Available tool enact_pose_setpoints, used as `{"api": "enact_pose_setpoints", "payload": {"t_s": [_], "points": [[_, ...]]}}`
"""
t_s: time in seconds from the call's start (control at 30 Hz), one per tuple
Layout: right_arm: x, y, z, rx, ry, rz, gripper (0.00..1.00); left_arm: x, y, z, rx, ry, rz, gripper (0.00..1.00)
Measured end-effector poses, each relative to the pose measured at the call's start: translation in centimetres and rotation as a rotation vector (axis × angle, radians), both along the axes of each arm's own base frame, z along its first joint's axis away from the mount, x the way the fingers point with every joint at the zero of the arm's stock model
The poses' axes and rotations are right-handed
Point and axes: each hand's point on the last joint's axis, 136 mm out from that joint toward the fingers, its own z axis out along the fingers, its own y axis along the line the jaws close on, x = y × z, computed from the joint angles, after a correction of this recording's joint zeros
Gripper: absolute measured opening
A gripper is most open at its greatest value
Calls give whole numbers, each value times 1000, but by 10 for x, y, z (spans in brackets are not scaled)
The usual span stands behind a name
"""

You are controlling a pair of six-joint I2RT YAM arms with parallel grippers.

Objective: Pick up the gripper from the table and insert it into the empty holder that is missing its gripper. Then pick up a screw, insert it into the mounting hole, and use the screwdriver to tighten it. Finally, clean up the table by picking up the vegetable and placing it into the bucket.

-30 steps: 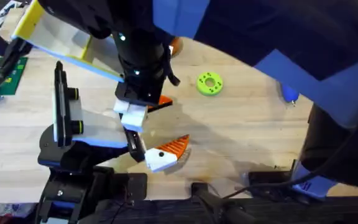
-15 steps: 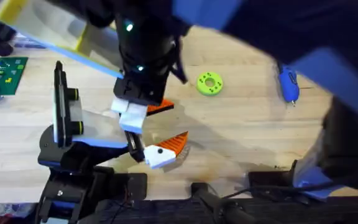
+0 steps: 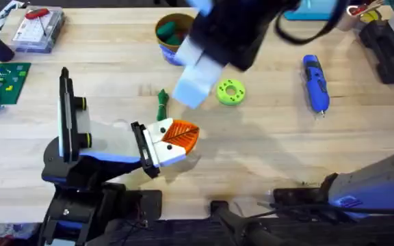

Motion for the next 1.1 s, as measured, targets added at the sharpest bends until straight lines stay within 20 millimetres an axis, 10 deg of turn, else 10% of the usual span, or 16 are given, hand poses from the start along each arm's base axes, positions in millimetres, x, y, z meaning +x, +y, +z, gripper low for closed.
{"api": "enact_pose_setpoints", "payload": {"t_s": [0.27,1.1], "points": [[3,-43,-2,39,67,-134,995,0,0,0,0,-1,0,4],[-23,-61,-68,-22,203,-162,995,0,0,0,0,0,0,4]]}}
